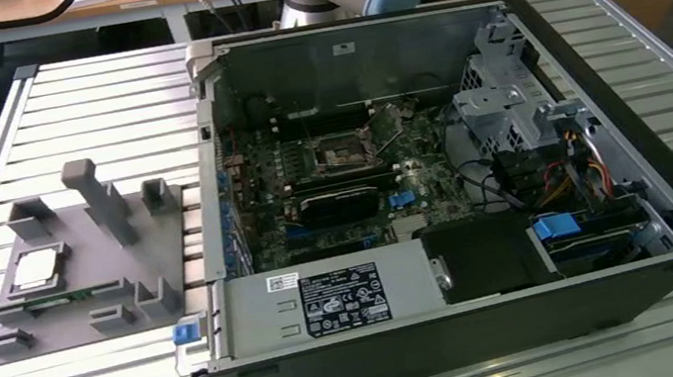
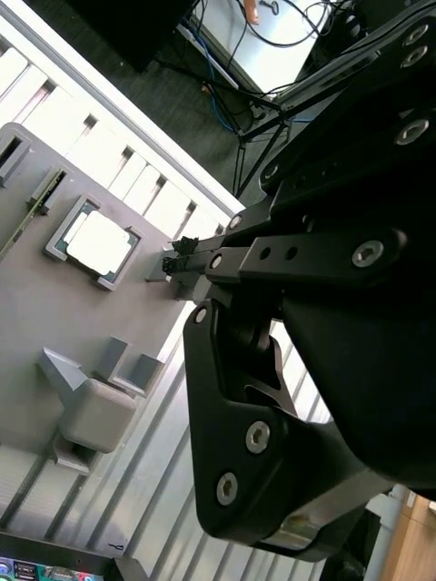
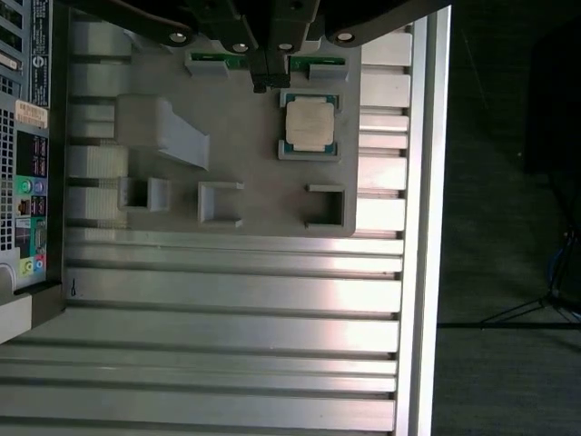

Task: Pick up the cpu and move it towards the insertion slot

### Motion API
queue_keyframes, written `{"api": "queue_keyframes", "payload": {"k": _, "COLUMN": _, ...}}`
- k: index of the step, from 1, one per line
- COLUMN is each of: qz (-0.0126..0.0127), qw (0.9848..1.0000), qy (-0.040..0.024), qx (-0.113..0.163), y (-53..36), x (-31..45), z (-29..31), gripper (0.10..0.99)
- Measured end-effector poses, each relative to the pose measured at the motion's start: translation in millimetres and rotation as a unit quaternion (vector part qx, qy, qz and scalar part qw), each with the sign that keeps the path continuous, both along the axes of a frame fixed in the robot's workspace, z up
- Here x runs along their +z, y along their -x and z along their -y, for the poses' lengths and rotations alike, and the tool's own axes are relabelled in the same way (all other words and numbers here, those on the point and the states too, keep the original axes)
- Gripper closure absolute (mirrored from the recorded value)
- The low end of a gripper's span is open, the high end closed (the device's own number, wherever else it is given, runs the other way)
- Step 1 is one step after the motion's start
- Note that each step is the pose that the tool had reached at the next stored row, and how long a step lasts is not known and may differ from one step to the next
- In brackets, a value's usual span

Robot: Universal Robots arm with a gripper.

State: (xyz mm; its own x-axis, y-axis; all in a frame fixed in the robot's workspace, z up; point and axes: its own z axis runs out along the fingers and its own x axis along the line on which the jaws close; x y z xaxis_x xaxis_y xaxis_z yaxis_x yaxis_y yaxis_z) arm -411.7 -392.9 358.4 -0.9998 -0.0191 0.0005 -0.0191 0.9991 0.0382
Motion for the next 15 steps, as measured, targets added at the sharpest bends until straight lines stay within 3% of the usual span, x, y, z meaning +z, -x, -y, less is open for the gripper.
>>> {"api": "queue_keyframes", "payload": {"k": 2, "qz": 0.0000, "qw": 1.0000, "qy": 0.0000, "qx": 0.000, "y": 0.7, "x": -3.8, "z": 0.0, "gripper": 0.980}}
{"api": "queue_keyframes", "payload": {"k": 15, "qz": 0.0000, "qw": 1.0000, "qy": 0.0000, "qx": 0.000, "y": 1.2, "x": -6.0, "z": 0.0, "gripper": 0.980}}
